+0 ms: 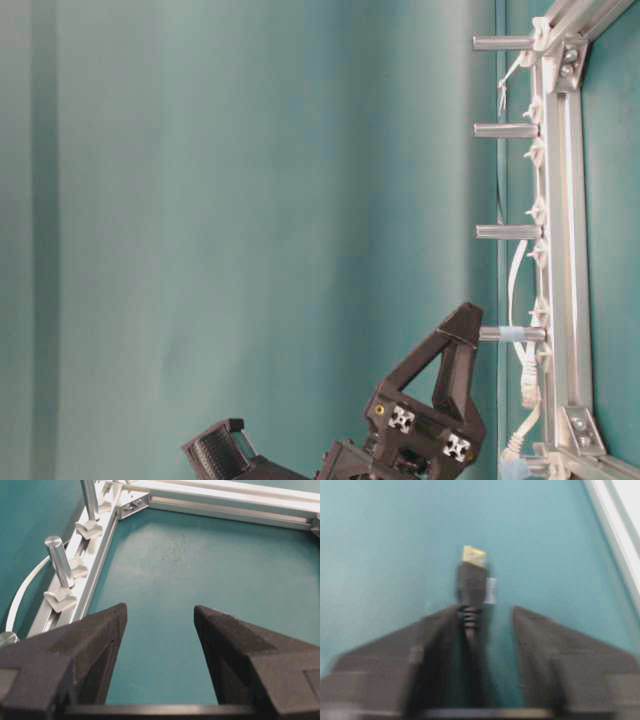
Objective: Insert the wire through the string loop located on the right side.
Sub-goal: 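Close the right gripper on the USB cable just behind the plug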
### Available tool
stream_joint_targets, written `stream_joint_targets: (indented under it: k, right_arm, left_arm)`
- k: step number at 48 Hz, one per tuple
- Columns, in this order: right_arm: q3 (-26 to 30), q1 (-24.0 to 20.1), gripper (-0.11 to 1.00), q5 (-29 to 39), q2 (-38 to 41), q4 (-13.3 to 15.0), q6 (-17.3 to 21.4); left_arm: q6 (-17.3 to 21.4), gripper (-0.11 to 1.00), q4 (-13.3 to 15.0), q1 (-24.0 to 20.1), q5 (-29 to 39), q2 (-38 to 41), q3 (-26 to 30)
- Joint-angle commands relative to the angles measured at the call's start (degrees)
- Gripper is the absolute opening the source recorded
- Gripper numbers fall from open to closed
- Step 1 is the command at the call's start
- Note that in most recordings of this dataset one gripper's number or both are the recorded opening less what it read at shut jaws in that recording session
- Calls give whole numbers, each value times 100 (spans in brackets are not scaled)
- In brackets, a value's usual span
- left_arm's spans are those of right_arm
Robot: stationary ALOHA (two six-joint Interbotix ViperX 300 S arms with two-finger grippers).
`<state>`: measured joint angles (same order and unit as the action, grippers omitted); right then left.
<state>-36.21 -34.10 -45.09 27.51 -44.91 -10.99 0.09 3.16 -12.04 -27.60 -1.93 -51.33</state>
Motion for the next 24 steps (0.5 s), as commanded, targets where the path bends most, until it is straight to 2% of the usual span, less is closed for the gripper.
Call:
stream_joint_targets:
  k: [1,5,24]
  right_arm:
    - [70,18,30,475,-18,97,-114]
    - [88,18,21,677,-44,62,-132]
    - [35,132,21,721,-352,35,-202]
  left_arm:
    - [-26,64,-18,-9,-26,-70,44]
    - [-26,64,-9,-18,-26,-70,44]
    - [-35,64,-18,-18,-26,-70,53]
